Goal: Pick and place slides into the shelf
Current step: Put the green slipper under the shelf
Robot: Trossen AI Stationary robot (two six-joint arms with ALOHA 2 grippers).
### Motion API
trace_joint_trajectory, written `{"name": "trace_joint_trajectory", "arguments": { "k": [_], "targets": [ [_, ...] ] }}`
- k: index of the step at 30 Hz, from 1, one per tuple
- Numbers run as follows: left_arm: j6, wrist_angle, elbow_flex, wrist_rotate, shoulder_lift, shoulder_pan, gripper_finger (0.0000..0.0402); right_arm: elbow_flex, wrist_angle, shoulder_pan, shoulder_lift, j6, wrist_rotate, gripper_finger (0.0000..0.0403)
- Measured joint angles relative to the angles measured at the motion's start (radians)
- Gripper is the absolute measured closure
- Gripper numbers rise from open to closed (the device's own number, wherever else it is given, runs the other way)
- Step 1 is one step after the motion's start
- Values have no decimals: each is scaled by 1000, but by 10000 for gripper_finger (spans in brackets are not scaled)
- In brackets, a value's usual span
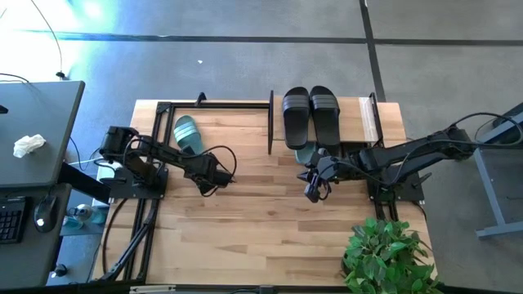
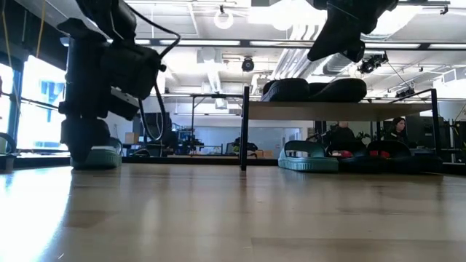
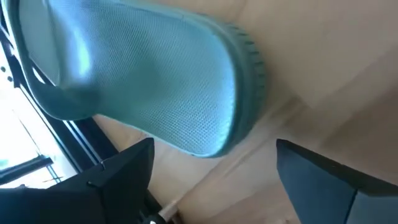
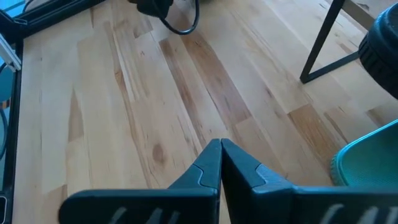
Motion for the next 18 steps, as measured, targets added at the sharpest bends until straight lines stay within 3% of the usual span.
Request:
{"name": "trace_joint_trajectory", "arguments": {
  "k": [9,18],
  "targets": [
    [64,143,-43,-22,0,64,80,0,1,0,0,35,-2,402],
    [86,144,-85,-65,-3,133,80,0,5,0,0,45,-16,402]
  ]
}}
